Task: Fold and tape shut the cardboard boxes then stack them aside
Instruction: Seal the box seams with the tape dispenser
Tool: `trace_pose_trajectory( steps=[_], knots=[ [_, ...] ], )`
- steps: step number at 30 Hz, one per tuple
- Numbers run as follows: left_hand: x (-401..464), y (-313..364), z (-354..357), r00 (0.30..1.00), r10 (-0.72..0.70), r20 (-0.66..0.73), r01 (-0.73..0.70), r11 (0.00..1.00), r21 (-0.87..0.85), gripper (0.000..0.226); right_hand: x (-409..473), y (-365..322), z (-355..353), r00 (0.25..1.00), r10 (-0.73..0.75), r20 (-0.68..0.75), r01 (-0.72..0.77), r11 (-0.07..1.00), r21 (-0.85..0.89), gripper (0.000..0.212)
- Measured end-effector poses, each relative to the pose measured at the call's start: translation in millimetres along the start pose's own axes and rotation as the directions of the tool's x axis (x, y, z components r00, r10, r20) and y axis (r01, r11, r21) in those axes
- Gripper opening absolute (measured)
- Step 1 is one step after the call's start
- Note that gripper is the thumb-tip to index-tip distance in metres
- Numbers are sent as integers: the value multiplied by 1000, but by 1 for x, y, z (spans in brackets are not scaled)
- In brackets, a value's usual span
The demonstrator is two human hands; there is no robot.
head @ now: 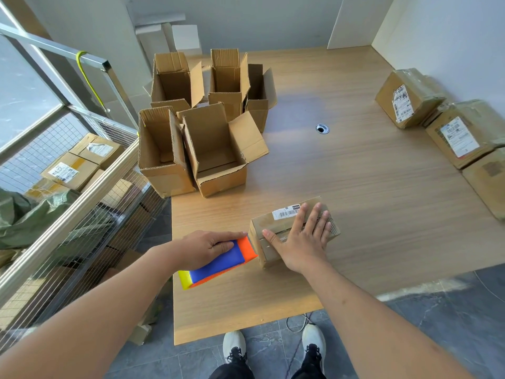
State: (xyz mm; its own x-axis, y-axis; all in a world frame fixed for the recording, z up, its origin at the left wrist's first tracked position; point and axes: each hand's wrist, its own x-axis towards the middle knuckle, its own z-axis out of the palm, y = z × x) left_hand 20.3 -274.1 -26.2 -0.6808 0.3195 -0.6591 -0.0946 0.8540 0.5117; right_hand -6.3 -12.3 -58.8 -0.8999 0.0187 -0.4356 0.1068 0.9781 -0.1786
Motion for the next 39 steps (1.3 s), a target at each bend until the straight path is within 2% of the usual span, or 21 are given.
trace_pose_trajectory(
  steps=[6,10,14,19,24,27,31,35,39],
  knots=[
    [19,12,-10,997,-35,65,37,999,-21,43,3,1,2,1000,9,-18,-9,1000,6,129],
    [23,-2,-10,991,-90,97,81,992,93,41,3,1,2,1000,-2,-5,2,1000,6,129],
    [17,-18,-1,993,-104,50,103,994,20,41,2,1,1,1000,-5,-23,5,1000,16,132],
    [8,-26,2,992,-62,-108,58,998,-39,44,0,-3,-2,1000,11,-20,-10,1000,26,154],
    [-4,-28,4,980,-16,-197,7,999,-45,54,-1,-14,-11,1000,21,14,-20,999,-41,157],
    [-10,-29,7,970,24,-242,-39,998,-54,56,-3,-19,-20,998,-53,43,58,992,-108,157],
    [-20,-27,11,954,72,-290,-101,991,-86,58,-8,-16,-30,972,-218,84,232,943,-238,149],
    [-27,-17,16,934,109,-339,-150,984,-96,69,-16,-4,-44,866,-454,211,500,796,-340,144],
    [-29,-1,24,908,129,-398,-175,981,-82,77,-16,15,-40,799,-559,220,599,713,-365,144]
  ],
)
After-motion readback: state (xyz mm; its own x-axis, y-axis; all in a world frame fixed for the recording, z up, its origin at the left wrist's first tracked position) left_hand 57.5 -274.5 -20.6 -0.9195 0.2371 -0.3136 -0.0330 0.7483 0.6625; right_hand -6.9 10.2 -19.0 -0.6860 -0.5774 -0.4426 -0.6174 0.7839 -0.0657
